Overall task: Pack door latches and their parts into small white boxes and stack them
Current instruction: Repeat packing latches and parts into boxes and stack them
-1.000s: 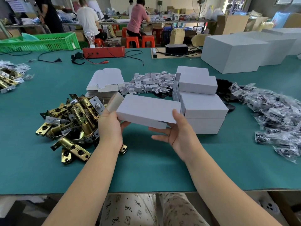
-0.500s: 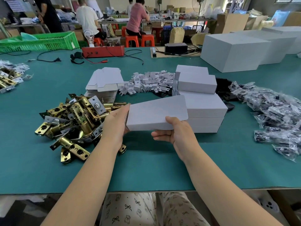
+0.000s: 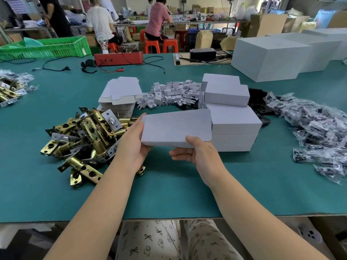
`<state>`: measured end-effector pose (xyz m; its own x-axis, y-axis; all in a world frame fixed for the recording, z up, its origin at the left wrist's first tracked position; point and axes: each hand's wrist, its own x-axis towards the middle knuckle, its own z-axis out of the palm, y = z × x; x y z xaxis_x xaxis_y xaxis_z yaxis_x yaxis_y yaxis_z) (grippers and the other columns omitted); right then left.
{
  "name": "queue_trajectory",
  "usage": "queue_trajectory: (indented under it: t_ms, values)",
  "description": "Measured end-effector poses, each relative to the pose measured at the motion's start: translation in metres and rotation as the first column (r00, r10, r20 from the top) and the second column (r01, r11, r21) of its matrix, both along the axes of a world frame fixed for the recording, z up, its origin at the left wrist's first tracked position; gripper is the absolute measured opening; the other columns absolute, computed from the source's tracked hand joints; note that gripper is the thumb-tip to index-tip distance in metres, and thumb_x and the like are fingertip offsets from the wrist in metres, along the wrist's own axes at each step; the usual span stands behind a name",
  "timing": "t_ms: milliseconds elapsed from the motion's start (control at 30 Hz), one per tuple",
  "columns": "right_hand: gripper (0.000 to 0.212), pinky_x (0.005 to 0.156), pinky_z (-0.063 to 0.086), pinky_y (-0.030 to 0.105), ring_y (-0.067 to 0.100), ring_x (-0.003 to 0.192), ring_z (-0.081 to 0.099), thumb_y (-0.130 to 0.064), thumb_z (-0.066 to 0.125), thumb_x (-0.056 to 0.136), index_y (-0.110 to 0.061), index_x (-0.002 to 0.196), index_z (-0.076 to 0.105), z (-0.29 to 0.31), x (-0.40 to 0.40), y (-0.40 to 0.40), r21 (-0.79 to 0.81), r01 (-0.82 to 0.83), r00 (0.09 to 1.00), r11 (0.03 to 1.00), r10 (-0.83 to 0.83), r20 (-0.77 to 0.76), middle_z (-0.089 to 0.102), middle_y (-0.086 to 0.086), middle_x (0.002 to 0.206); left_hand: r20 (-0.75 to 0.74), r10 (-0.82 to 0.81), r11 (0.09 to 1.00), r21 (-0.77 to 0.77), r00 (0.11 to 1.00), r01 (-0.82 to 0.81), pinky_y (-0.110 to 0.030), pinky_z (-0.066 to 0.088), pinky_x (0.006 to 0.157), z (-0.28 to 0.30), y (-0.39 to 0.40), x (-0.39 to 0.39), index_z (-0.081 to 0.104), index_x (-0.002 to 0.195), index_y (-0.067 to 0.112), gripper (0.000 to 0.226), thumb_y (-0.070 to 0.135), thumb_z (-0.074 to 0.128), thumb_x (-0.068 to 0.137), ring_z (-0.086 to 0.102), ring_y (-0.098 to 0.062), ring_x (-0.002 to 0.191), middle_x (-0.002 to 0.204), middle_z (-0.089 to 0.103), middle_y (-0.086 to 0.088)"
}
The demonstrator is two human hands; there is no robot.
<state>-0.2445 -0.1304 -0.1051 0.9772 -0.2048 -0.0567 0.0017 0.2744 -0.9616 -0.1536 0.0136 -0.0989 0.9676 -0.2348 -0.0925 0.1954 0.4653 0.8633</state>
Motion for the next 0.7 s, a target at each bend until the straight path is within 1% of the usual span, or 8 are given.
queue_trajectory:
  t_ms: [100,200,233,400,500,600,667,700]
  values:
    - [0.028,0.085,0.055,0.034,0.026,0.071,0.070,-0.018,0.041,0.098,-0.001,0.116,0.055,-0.0002,-0.0006,0.0007,-0.010,-0.007,1.000,1.000,0.007,-0.007,0.072,0.010,0.073,-0.010,0.041,0.999,-0.011,0.999,-0.041,-0.020,0.052,0.053,-0.0013,-0.0001,0.0004,0.068,0.108,0.023,0.022,0.022,0.047,0.102,0.069,-0.006,0.072,0.091,0.075,0.006]
    - [0.032,0.078,0.055,0.026,0.025,0.072,0.070,-0.017,0.041,0.098,0.002,0.119,0.054,-0.0001,-0.0011,0.0012,-0.013,-0.008,1.000,1.000,0.008,-0.018,0.072,0.012,0.075,-0.021,0.032,0.999,-0.010,0.999,-0.032,-0.020,0.052,0.055,-0.0009,0.0009,0.0008,0.067,0.112,0.024,0.023,0.021,0.048,0.101,0.069,-0.008,0.074,0.095,0.075,0.005]
    - [0.032,0.077,0.056,0.027,0.025,0.072,0.070,-0.017,0.041,0.098,0.002,0.119,0.054,-0.0003,-0.0011,0.0013,-0.003,-0.004,1.000,1.000,0.004,-0.017,0.072,0.013,0.076,-0.031,0.023,1.000,-0.020,0.999,-0.024,-0.020,0.052,0.055,-0.0012,0.0014,0.0013,0.068,0.111,0.024,0.023,0.020,0.047,0.101,0.069,-0.008,0.074,0.095,0.075,0.004]
    - [0.032,0.093,0.051,0.041,0.027,0.073,0.070,-0.018,0.041,0.097,0.002,0.117,0.055,-0.0037,-0.0002,-0.0002,-0.008,-0.004,1.000,1.000,0.004,-0.001,0.072,0.012,0.074,-0.071,0.015,0.997,-0.076,0.997,-0.020,-0.020,0.052,0.053,-0.0016,0.0029,0.0009,0.069,0.103,0.024,0.024,0.017,0.046,0.100,0.070,-0.010,0.071,0.093,0.075,0.003]
    - [0.028,0.100,0.046,0.049,0.028,0.071,0.070,-0.024,0.045,0.091,-0.005,0.106,0.059,-0.0055,0.0027,0.0004,0.022,-0.005,1.000,1.000,0.004,0.015,0.071,0.012,0.072,-0.105,0.011,0.996,-0.082,0.994,-0.020,-0.020,0.051,0.053,-0.0012,0.0039,0.0021,0.068,0.106,0.025,0.022,0.018,0.048,0.100,0.070,-0.010,0.070,0.092,0.075,0.003]
    - [0.027,0.095,0.046,0.050,0.028,0.066,0.069,-0.028,0.048,0.079,-0.011,0.095,0.060,-0.0054,0.0053,-0.0004,0.081,-0.009,0.999,0.997,0.006,0.041,0.071,0.011,0.070,-0.123,0.016,0.997,-0.073,0.992,-0.025,-0.021,0.052,0.057,-0.0007,0.0034,0.0022,0.071,0.102,0.025,0.021,0.021,0.051,0.099,0.069,-0.010,0.073,0.094,0.075,0.003]
    - [0.026,0.091,0.048,0.050,0.029,0.064,0.069,-0.027,0.048,0.079,-0.009,0.093,0.060,-0.0060,0.0058,-0.0011,0.102,-0.013,0.999,0.995,0.008,0.054,0.071,0.013,0.070,-0.130,0.017,0.997,-0.077,0.991,-0.027,-0.024,0.052,0.061,-0.0010,0.0025,0.0019,0.076,0.091,0.023,0.022,0.024,0.055,0.097,0.069,-0.012,0.076,0.096,0.075,0.002]
    - [0.024,0.093,0.047,0.052,0.029,0.064,0.069,-0.026,0.048,0.081,-0.009,0.092,0.061,-0.0065,0.0057,-0.0011,0.101,-0.014,0.998,0.995,0.008,0.056,0.071,0.013,0.070,-0.126,0.014,0.997,-0.076,0.992,-0.024,-0.023,0.052,0.060,-0.0013,0.0024,0.0018,0.076,0.089,0.023,0.021,0.025,0.057,0.096,0.069,-0.012,0.077,0.096,0.074,0.001]
